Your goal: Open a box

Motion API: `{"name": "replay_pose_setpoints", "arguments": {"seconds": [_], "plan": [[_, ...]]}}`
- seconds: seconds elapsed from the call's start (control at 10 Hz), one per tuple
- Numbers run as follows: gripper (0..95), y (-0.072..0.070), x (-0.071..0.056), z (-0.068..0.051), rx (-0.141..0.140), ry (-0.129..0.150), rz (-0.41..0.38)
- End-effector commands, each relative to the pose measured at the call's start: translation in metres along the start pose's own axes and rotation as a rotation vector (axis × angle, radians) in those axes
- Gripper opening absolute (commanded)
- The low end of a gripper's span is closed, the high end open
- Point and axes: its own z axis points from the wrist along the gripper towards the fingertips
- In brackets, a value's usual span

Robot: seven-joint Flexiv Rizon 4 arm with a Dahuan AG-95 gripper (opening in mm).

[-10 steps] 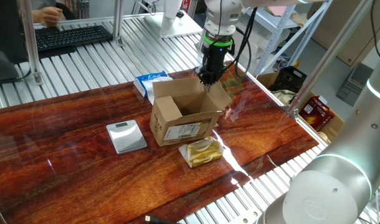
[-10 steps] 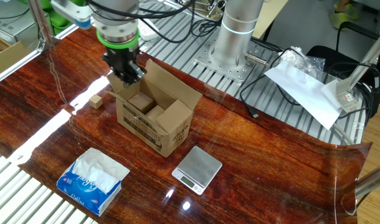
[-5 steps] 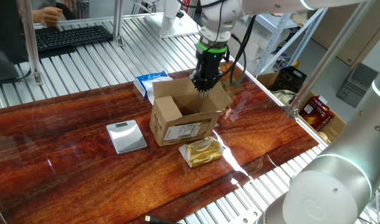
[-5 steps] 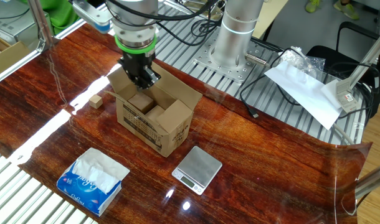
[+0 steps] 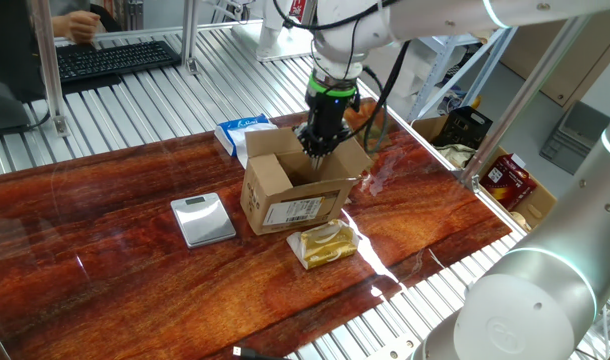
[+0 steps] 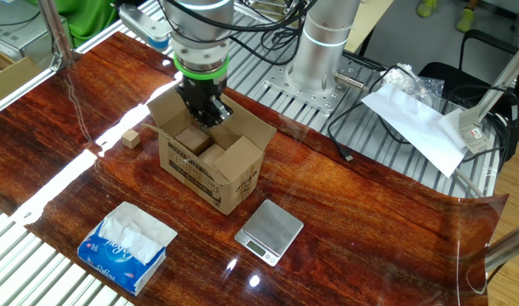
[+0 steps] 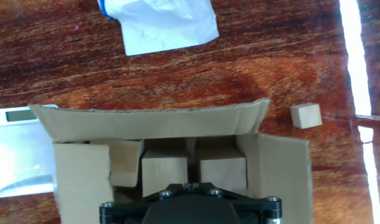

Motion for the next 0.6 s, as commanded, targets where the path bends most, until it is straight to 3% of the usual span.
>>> {"name": "replay_pose_setpoints", "arguments": {"seconds": [0.1,0.5,0.6], "plan": [[0.0,0.003,0.0,0.005,-0.006,-0.012,0.004],[0.0,0.017,0.005,0.015,-0.021,-0.03,0.03],[0.0,0.02,0.006,0.022,-0.028,-0.049,0.04]]}}
